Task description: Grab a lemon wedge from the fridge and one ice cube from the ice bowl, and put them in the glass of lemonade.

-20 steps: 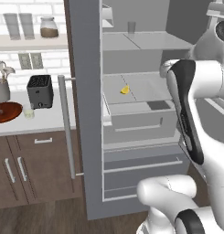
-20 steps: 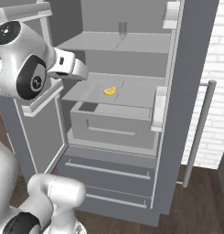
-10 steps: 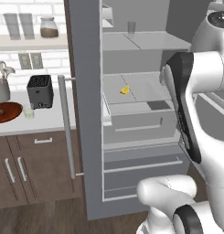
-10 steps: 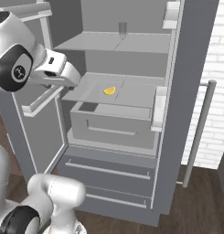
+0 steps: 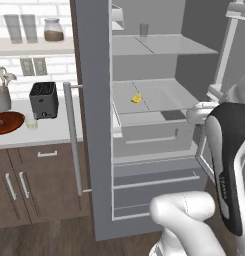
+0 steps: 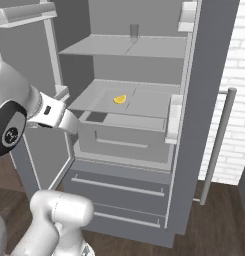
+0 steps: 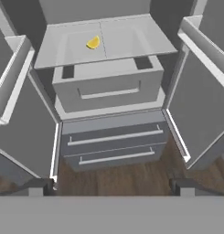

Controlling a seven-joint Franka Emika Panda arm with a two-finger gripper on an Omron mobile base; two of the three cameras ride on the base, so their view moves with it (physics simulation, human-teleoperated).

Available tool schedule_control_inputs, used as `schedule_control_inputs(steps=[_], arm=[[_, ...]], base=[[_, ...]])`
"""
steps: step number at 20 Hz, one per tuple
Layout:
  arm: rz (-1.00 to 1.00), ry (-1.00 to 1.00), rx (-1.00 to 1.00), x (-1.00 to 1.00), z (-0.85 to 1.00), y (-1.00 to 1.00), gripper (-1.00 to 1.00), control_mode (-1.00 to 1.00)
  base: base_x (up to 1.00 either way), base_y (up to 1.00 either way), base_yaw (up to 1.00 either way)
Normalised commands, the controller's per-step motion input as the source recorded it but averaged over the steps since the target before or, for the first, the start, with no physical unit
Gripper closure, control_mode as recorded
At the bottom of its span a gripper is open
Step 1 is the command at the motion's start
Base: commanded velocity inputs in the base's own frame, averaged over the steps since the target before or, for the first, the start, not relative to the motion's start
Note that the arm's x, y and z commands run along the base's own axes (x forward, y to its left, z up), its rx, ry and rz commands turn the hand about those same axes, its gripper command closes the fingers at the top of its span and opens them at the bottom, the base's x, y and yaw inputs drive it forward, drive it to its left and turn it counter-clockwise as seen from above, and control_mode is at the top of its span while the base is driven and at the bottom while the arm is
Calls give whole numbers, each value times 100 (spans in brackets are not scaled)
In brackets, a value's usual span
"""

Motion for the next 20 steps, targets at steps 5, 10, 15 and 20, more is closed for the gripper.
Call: schedule_control_inputs(steps=[5,10,15,20], arm=[[0,30,-8,3,-60,33,-100,-100],[0,10,-1,26,-50,6,-100,-100],[0,-1,5,8,-36,-12,-100,-100],[0,0,0,-27,-2,-13,-100,-100]], base=[[0,0,0],[0,0,0],[0,0,0],[0,0,0]])
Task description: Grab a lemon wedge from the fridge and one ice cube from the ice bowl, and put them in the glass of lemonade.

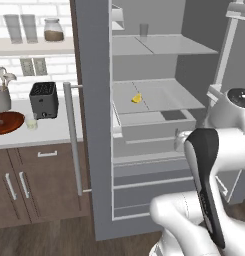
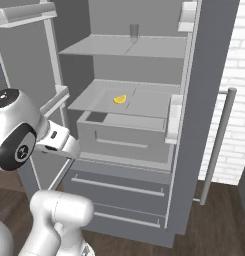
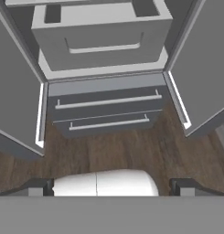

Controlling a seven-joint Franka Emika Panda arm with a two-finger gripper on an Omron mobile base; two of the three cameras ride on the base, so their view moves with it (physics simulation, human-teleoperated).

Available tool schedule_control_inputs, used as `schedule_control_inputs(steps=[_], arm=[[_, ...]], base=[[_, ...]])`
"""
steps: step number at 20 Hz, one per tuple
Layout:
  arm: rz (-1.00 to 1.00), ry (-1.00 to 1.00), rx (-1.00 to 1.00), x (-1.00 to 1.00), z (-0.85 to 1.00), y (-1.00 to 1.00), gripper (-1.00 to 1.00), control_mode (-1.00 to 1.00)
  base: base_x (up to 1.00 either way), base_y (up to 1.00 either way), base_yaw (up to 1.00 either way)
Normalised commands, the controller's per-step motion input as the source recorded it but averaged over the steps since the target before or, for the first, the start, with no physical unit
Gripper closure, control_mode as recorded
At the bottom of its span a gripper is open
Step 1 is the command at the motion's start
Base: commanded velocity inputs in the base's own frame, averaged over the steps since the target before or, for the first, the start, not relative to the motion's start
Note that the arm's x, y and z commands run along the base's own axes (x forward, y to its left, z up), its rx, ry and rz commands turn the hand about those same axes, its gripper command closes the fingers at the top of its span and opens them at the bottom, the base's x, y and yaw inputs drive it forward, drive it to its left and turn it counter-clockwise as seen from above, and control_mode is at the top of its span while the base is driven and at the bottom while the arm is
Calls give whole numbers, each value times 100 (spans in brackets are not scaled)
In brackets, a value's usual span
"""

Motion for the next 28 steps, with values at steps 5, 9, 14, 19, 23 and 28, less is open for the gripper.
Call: schedule_control_inputs(steps=[5,9,14,19,23,28], arm=[[0,0,0,-13,-1,-7,-100,-100],[0,0,0,0,-5,0,-100,-100],[0,0,0,1,-6,0,-100,100],[0,0,0,0,0,0,-100,100],[0,0,0,0,0,0,-100,100],[0,0,0,0,0,0,-100,100]], base=[[0,0,0],[0,0,0],[7,0,0],[56,0,0],[46,0,0],[46,0,1]])
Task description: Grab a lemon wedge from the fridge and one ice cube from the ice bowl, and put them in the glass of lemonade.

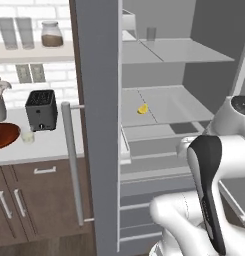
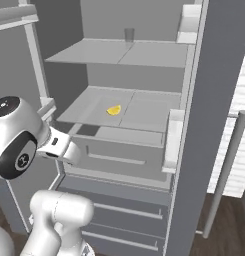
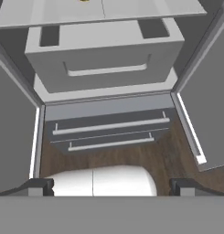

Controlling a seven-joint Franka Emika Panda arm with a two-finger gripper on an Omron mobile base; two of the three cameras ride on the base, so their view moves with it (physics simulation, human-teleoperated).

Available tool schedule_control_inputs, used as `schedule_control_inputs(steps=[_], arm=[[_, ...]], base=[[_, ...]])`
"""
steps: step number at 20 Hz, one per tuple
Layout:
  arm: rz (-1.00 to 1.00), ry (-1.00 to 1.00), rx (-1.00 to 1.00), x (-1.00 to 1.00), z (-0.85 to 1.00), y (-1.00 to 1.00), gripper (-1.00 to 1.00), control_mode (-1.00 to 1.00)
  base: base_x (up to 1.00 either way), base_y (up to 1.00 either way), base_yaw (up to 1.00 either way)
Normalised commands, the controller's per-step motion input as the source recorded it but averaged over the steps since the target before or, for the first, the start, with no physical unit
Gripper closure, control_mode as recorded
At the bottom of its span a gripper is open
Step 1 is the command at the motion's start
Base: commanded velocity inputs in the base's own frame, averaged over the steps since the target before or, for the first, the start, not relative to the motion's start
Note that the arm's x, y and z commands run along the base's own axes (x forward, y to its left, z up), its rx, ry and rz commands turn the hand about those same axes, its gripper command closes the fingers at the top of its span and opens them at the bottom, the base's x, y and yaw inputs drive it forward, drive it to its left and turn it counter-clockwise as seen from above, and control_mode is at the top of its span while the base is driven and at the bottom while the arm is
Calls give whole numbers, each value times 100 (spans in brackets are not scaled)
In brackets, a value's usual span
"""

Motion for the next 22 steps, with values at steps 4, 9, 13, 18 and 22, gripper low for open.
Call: schedule_control_inputs(steps=[4,9,13,18,22], arm=[[0,0,0,0,0,0,-100,100],[0,0,0,0,0,0,-100,100],[0,0,0,0,0,0,-100,100],[1,-1,0,0,-1,-12,-100,-100],[1,-20,15,0,36,-8,-100,-100]], base=[[67,-4,3],[66,-6,4],[48,-6,4],[2,-6,2],[0,0,0]])
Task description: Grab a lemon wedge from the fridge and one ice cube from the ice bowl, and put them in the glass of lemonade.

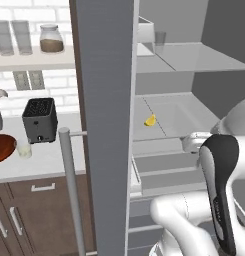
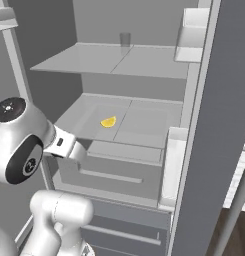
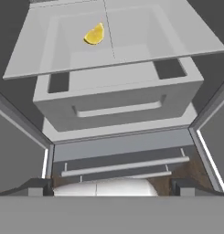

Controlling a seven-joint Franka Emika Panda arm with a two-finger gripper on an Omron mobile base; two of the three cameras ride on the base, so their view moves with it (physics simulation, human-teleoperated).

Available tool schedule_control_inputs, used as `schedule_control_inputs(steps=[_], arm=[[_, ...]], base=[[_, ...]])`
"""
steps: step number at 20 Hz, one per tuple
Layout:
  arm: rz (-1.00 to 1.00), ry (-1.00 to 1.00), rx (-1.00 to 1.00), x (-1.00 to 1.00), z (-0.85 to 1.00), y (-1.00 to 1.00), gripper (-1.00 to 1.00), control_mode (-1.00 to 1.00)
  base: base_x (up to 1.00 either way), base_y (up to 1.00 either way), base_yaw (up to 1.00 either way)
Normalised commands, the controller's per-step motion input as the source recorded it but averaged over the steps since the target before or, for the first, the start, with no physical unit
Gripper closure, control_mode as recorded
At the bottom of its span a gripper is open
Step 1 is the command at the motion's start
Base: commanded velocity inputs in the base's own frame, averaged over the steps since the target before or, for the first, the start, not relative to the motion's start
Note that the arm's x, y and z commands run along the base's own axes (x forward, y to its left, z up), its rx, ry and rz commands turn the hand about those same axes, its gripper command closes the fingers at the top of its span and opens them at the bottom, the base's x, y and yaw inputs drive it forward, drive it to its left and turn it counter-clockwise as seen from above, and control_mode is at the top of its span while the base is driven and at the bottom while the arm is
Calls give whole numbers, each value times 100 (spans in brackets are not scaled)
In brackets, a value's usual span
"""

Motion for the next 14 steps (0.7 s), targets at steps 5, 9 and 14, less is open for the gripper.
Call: schedule_control_inputs(steps=[5,9,14], arm=[[5,-3,3,27,15,1,-100,-100],[2,5,-5,56,0,54,-100,-100],[1,13,-8,78,-3,57,-100,-100]], base=[[0,0,0],[0,0,0],[0,0,0]])
